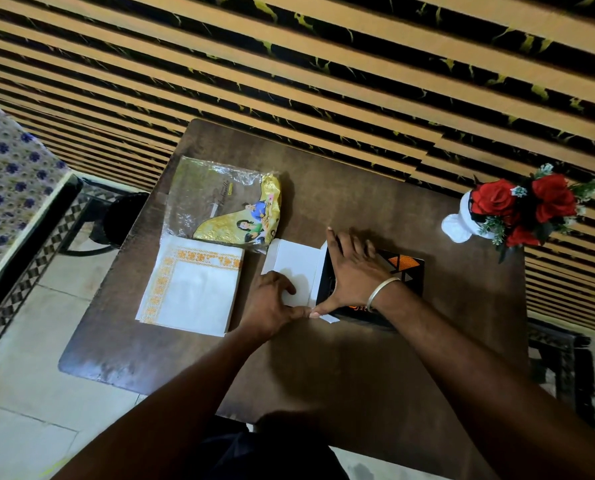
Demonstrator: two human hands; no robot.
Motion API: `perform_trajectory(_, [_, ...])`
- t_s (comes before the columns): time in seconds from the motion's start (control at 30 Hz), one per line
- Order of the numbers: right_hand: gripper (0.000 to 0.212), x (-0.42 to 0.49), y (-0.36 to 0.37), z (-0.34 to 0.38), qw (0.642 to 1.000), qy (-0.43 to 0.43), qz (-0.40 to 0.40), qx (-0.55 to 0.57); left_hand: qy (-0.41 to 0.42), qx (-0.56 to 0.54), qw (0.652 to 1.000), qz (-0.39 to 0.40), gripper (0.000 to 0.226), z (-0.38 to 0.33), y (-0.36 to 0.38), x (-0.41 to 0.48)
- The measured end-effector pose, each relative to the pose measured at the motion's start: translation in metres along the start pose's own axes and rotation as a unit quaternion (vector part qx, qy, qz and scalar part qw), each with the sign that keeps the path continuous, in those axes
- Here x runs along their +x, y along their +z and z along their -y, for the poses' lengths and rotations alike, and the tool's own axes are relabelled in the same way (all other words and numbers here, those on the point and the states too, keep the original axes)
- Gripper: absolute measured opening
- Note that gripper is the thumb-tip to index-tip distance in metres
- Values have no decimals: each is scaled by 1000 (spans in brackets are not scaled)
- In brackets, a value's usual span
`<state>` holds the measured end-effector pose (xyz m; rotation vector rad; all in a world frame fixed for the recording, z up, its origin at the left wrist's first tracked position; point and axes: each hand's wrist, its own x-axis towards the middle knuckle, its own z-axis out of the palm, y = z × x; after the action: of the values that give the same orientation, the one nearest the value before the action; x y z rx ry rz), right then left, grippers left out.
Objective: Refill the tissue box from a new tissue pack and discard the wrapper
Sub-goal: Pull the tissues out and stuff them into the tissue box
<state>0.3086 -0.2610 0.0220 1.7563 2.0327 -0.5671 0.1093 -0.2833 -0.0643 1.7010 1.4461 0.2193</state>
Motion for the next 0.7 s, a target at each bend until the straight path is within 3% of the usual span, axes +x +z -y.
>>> perform_trajectory(0.17, [152, -2, 8, 3, 999, -15, -7, -37, -8, 7, 1000, 29, 96, -5, -5, -3])
perform_trajectory(0.33, [128, -4, 11, 7, 998, -31, 1, -50, 13, -17, 998, 63, 66, -4, -19, -5])
perform_trajectory(0.43, [123, -3, 12, 7, 998, -30, 1, -55, 17, -81, 996, -41, 36, -2, -33, -14])
perform_trajectory(0.57, [120, -1, 11, 6, 998, -25, -2, -61, 1, -91, 967, -238, 20, 10, -64, -24])
perform_trajectory(0.63, [118, -1, 10, 7, 998, -22, 6, -62, -39, -63, 941, -330, 30, 32, -85, -25])
perform_trajectory(0.7, [116, -1, 9, 7, 998, -18, 12, -63, -118, -27, 922, -368, 54, 55, -104, -25])
